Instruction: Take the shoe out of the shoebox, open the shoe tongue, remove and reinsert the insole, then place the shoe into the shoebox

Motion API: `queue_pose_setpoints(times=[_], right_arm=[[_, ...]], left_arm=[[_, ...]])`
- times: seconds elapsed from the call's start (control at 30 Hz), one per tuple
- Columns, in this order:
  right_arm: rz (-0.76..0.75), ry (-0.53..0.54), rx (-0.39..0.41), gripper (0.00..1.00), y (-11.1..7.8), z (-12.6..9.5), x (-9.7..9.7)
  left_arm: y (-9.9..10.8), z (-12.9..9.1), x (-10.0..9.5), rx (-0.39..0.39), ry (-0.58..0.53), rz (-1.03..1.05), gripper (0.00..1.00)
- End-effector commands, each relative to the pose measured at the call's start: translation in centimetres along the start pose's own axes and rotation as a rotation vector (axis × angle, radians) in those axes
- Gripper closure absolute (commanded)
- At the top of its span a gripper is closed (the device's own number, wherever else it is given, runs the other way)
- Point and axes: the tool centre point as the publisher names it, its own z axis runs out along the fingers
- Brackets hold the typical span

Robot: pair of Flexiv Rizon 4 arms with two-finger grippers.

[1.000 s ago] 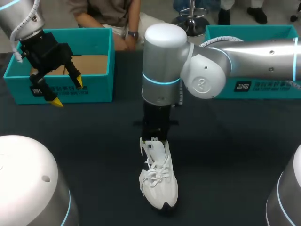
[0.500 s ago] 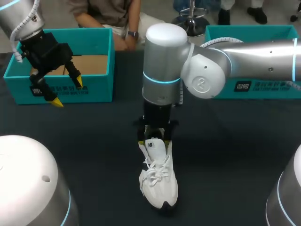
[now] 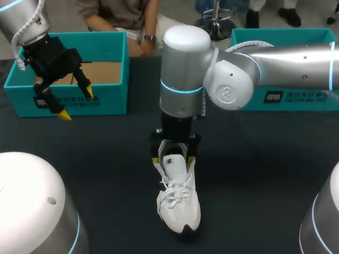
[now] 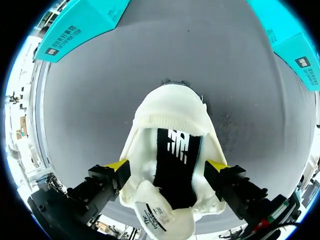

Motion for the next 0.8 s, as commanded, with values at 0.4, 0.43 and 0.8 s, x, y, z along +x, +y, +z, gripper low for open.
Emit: queue_pose_setpoints(times=[0.4, 0.43, 0.8], right_arm=[[0.008, -0.051, -0.062, 0.0, -0.8, -3.4, -0.1], [0.011, -0.055, -0.068, 0.0, -0.8, -3.6, -0.2], [0.053, -0.114, -0.162, 0.0, -2.7, -9.6, -1.1]], left_arm=[[0.0, 0.0, 0.0, -0.002, 0.001, 0.0, 0.0], [0.0, 0.0, 0.0, -0.002, 0.001, 0.0, 0.0], [0.0, 0.0, 0.0, -0.002, 0.001, 0.0, 0.0]])
